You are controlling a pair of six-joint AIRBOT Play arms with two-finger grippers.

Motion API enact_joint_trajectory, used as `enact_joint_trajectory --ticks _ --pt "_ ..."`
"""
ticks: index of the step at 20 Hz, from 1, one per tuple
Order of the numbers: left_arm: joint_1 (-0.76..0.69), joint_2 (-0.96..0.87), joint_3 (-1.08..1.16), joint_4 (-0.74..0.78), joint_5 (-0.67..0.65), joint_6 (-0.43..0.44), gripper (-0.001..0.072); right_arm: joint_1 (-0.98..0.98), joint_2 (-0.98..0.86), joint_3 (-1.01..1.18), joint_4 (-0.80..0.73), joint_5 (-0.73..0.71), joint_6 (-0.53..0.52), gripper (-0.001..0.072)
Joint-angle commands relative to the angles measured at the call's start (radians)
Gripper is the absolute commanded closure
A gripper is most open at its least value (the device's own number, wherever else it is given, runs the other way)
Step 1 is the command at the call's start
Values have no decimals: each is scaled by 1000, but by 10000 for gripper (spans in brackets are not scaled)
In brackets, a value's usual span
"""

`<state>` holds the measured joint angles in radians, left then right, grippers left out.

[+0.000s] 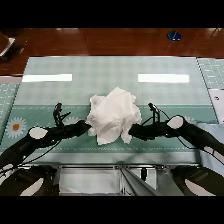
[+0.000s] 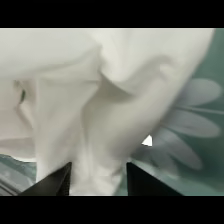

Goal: Fold the shirts.

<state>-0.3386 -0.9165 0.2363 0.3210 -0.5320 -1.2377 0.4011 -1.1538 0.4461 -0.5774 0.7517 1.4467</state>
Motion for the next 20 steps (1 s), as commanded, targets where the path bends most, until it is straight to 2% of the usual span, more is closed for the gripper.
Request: enact_joint_trajectory --ticks 1,3,4,6,9,11,14,16,20 --pt "-1 -1 1 0 -2 0 682 24 -90 40 82 -37 -77 435" --pt "2 0 3 0 0 0 682 39 -132 98 82 -21 -154 691" --pt "18 4 14 0 -9 5 682 33 -132 135 71 15 -195 691" --pt "105 43 82 0 -76 49 682 -30 -97 249 -50 127 -186 692" --pt "269 137 279 -9 -98 71 682 -185 5 546 -412 298 -26 692" --pt "365 153 482 -12 -112 71 683 -276 56 809 -572 380 28 693" --pt "461 153 791 -11 -159 75 683 -370 108 1201 -607 480 20 692" --pt "512 153 974 -6 -208 75 683 -385 146 1382 -647 537 12 693" --pt "599 190 1242 55 -307 74 683 -385 290 1507 -742 575 7 693"
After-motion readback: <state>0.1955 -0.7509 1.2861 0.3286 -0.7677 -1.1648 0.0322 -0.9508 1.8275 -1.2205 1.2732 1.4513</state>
